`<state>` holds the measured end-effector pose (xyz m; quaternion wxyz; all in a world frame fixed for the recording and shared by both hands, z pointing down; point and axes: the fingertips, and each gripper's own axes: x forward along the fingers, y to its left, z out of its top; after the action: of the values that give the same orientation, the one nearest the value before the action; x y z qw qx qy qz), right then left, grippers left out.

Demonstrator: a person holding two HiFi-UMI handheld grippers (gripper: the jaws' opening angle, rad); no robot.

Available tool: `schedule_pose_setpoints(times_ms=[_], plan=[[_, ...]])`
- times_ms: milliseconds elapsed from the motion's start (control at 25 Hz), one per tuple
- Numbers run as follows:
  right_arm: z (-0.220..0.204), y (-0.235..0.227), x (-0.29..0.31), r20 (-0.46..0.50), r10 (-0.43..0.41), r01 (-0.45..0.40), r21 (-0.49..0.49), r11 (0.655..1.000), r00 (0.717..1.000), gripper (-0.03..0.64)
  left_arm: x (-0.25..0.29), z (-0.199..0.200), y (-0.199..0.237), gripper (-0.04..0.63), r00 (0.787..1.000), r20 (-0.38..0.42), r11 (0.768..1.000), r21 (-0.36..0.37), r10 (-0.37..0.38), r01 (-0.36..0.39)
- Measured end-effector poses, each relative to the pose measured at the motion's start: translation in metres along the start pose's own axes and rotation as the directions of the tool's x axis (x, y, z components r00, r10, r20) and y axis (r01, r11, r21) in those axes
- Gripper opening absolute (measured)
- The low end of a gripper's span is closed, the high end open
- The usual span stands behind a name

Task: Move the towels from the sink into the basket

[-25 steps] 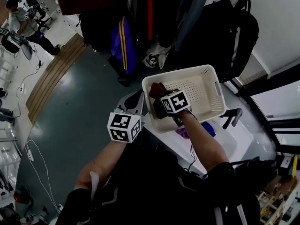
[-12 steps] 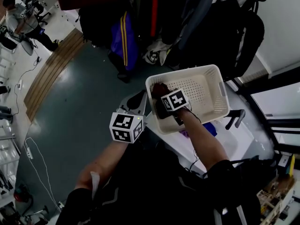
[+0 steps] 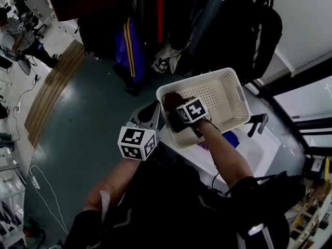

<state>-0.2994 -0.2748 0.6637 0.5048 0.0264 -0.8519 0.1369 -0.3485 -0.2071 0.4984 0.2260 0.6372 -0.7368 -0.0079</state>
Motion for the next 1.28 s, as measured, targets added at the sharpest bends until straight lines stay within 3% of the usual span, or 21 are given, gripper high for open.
schedule_pose_setpoints(times_ms=[240, 440, 640, 840, 1080, 1280], plan=[[0.032, 0.001, -0.057, 0.168, -0.039, 0.033, 0.038, 0.999, 0.985, 0.211, 0.004, 0.025, -0.019, 0.003, 0.995, 0.027, 0.994, 0.049, -0.095, 0.094], [0.051, -0.003, -0.130, 0.353, -0.121, 0.095, 0.090, 0.991, 0.928, 0.122, 0.011, 0.046, -0.038, 0.003, 0.981, 0.033, 0.977, 0.111, -0.189, 0.184], [0.046, -0.015, -0.204, 0.496, -0.266, 0.190, 0.200, 0.961, 0.827, 0.055, 0.014, 0.065, -0.075, 0.003, 0.956, 0.065, 0.954, 0.111, -0.285, 0.277], [0.029, -0.013, -0.265, 0.588, -0.357, 0.233, 0.278, 0.932, 0.726, 0.023, 0.013, 0.080, -0.122, 0.003, 0.909, 0.054, 0.905, 0.140, -0.412, 0.402], [-0.014, -0.015, -0.329, 0.632, -0.489, 0.311, 0.379, 0.872, 0.601, 0.016, 0.008, 0.085, -0.183, 0.003, 0.844, 0.040, 0.834, 0.192, -0.534, 0.518], [-0.065, -0.028, -0.377, 0.623, -0.594, 0.355, 0.478, 0.804, 0.508, 0.015, 0.005, 0.076, -0.232, 0.003, 0.807, 0.009, 0.787, 0.226, -0.591, 0.574]])
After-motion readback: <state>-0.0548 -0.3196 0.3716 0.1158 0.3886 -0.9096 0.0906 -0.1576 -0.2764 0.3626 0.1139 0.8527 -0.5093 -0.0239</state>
